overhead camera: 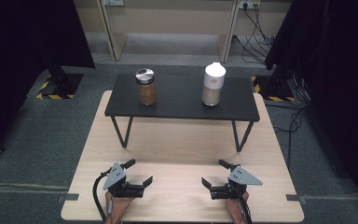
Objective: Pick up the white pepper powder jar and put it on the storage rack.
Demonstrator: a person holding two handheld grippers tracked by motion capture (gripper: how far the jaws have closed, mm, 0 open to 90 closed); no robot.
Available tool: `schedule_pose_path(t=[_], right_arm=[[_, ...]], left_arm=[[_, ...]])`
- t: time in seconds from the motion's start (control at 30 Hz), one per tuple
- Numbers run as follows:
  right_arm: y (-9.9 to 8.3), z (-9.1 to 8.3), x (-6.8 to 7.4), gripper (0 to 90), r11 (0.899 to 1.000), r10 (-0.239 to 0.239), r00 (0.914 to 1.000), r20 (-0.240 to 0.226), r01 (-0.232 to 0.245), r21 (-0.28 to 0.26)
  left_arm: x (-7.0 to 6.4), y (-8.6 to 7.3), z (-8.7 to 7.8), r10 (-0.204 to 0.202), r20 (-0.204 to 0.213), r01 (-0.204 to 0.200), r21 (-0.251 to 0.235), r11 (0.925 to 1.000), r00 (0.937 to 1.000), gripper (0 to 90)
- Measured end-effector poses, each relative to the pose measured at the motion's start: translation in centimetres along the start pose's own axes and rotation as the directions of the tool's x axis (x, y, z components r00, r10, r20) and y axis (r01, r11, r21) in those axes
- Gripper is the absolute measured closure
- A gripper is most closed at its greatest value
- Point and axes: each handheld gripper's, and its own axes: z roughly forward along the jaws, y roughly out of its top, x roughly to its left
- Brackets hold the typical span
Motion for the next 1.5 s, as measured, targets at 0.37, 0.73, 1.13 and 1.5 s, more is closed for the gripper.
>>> schedule_pose_path(t=[0.37,0.73,1.13,1.5], right_arm=[[-0.05,-0.01,-0.02,0.5,1.000,0.000,1.0000,-0.001,0.000,-0.002],[0.03,0.06,-0.07,0.5,1.000,0.005,1.0000,-0.001,-0.005,0.004],[-0.02,0.01,0.02,0.5,1.000,0.006,1.0000,0.003,-0.006,0.001],[-0.01,0.03,0.03,0.5,1.000,0.003,1.0000,0.002,-0.003,0.002]], left_arm=[[0.05,-0.02,0.01,-0.004,0.000,0.004,-0.001,1.0000,1.0000,0.2],[-0.05,0.02,0.04,0.008,0.003,-0.008,0.001,1.0000,1.0000,0.4],[-0.02,0.03,0.08,0.009,0.004,-0.009,0.002,1.0000,1.0000,0.4],[0.00,0.04,0.08,0.008,0.005,-0.008,0.002,1.0000,1.0000,0.4]])
